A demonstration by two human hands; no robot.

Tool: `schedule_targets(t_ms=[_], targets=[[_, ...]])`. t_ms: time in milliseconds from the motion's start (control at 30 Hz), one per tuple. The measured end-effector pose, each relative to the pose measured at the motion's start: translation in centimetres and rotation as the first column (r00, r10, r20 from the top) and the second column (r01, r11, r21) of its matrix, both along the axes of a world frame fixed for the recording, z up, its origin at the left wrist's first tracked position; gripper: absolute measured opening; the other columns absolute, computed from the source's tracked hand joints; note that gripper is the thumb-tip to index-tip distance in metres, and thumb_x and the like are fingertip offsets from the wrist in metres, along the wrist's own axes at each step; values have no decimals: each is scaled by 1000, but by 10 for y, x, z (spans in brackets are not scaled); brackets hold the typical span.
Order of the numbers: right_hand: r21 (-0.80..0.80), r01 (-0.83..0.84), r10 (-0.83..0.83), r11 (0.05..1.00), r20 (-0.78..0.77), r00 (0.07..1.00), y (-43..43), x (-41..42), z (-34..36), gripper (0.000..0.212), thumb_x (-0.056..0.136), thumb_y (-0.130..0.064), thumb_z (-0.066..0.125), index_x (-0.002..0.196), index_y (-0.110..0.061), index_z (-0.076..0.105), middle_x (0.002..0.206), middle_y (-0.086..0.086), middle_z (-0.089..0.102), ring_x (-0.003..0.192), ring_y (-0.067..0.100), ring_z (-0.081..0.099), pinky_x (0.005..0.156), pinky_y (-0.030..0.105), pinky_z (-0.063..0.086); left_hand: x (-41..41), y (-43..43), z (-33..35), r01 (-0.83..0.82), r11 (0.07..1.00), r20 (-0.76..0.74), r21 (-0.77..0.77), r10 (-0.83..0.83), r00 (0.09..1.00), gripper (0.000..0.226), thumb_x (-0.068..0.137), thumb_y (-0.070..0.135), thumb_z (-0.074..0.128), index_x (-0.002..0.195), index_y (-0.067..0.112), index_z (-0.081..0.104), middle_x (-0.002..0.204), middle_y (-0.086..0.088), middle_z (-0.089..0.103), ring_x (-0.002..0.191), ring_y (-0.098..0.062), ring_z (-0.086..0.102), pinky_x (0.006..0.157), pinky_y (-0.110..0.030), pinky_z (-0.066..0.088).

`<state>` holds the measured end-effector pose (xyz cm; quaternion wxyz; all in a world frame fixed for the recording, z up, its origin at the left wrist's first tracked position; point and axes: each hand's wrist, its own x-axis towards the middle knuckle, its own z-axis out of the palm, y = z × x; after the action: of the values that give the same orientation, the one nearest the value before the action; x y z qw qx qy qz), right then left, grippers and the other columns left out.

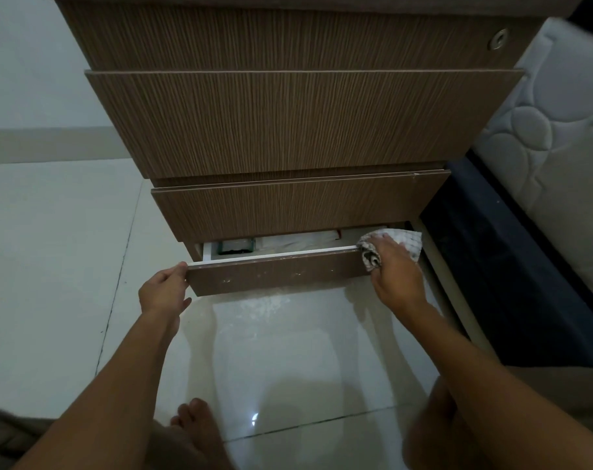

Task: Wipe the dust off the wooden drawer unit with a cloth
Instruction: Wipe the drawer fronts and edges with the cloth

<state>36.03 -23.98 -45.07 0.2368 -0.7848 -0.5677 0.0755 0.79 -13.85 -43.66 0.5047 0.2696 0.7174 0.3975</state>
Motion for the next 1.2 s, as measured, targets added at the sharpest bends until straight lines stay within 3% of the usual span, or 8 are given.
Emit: schedule_targets(t_ms=[133, 267, 433, 633, 800, 1033, 1133, 1200], targets=[[-14, -57, 57, 998, 9, 998, 6, -23, -2, 62, 77, 1, 55, 136, -18, 53, 144, 8, 51, 142, 20, 35, 122, 35, 5, -2, 0, -1, 7, 1000, 5, 2, -7, 1000, 10, 97, 23, 58, 104, 16, 59, 111, -5, 61, 105, -23, 59, 94, -45, 50], [27, -78, 78, 997, -24, 997, 12, -48, -1, 62, 79, 2, 57, 137, -18, 53, 145, 6, 51, 142, 19, 34, 119, 28, -5, -3, 0, 1, 18, 1000, 12, 3, -18, 1000, 10, 97, 23, 57, 103, 15, 60, 110, -6, 62, 105, -23, 60, 96, -45, 50], [75, -120, 126, 990, -88, 988, 18, -87, 0, 62, 81, 3, 59, 139, -18, 51, 147, 6, 47, 143, 17, 33, 122, 33, 4, -7, 0, 3, 24, 1000, 72, -19, -23, 997, 14, 99, 26, 52, 106, 16, 60, 111, -5, 63, 106, -22, 60, 96, -43, 51], [84, -195, 205, 977, -129, 970, 28, -141, -1, 68, 79, 6, 58, 142, -14, 46, 153, 8, 39, 146, 18, 25, 122, 34, 1, -12, -4, 4, 61, 998, 135, -22, -58, 989, 15, 100, 27, 46, 98, 22, 60, 103, 1, 63, 104, -19, 59, 88, -38, 49], [73, -253, 262, 965, -164, 951, 39, -195, 2, 66, 84, 2, 58, 145, -18, 42, 156, 5, 33, 148, 15, 19, 121, 30, -4, -13, -5, 9, 62, 997, 183, -35, -54, 982, 37, 104, 31, 31, 116, 15, 62, 111, -2, 63, 106, -18, 57, 96, -42, 47], [46, -334, 337, 941, -176, 925, 56, -258, 10, 61, 89, -1, 55, 146, -16, 40, 158, 2, 30, 148, 12, 16, 121, 29, -4, -27, -2, 3, 40, 998, 303, -49, -24, 953, 53, 105, 37, 18, 107, 9, 63, 95, -6, 70, 106, -23, 62, 98, -46, 47], [16, -368, 363, 930, -217, 906, 62, -282, 15, 60, 90, -1, 54, 146, -16, 40, 158, 1, 30, 148, 11, 17, 122, 30, -1, -32, 0, -2, 7, 998, 355, -70, 19, 935, 54, 104, 44, 17, 98, 10, 58, 98, -11, 68, 102, -25, 63, 85, -43, 52], [-21, -394, 369, 919, -310, 876, 67, -296, 21, 59, 90, 0, 52, 145, -19, 42, 155, 1, 37, 146, 12, 24, 123, 34, 12, -34, 1, -3, -4, 997, 399, -83, 37, 916, 59, 102, 49, 15, 103, 9, 59, 103, -13, 69, 99, -25, 64, 76, -37, 51]])
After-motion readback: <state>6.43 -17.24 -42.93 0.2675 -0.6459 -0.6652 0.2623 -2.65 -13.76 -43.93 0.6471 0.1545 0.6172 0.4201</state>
